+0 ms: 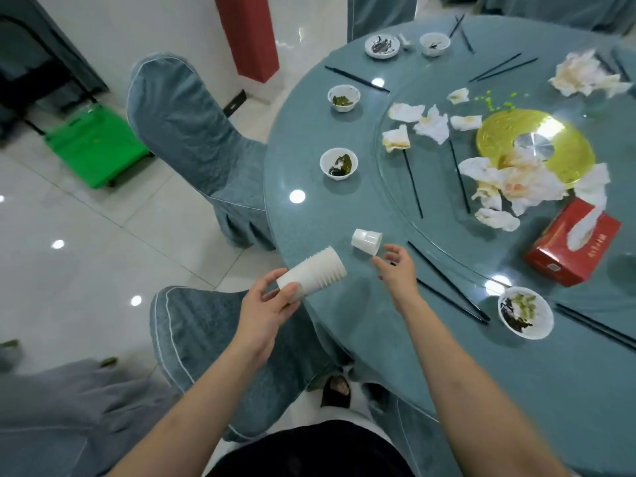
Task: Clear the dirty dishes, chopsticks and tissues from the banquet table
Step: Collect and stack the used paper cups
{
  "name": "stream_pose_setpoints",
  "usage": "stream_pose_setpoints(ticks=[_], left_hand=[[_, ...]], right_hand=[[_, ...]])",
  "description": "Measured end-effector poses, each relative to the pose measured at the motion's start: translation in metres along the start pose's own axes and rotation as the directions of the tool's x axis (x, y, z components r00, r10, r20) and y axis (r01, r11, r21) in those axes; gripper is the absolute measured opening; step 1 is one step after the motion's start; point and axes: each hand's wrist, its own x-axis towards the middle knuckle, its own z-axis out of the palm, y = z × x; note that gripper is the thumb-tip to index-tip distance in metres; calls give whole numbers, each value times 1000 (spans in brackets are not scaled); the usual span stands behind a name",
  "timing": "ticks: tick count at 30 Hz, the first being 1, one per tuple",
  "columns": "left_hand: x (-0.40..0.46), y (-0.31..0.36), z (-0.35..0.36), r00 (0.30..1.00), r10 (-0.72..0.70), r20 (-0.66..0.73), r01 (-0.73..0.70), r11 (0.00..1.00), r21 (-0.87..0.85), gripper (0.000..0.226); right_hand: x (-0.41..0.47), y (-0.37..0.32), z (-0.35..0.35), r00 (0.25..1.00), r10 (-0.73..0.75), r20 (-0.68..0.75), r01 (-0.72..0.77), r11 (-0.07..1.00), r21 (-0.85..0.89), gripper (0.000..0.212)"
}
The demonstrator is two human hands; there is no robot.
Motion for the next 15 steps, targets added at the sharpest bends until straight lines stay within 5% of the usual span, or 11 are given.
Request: stream_pose_setpoints(ticks=[8, 15], left_hand=[[12, -1, 20, 998, -20, -59, 22, 999, 28, 31], [14, 9, 22, 996, -7, -89, 9, 1000, 23, 32]], right_hand=[[54, 3, 9, 996, -74, 52, 84, 971, -225, 76], [83, 25, 18, 993, -92, 70, 110, 938, -330, 69]])
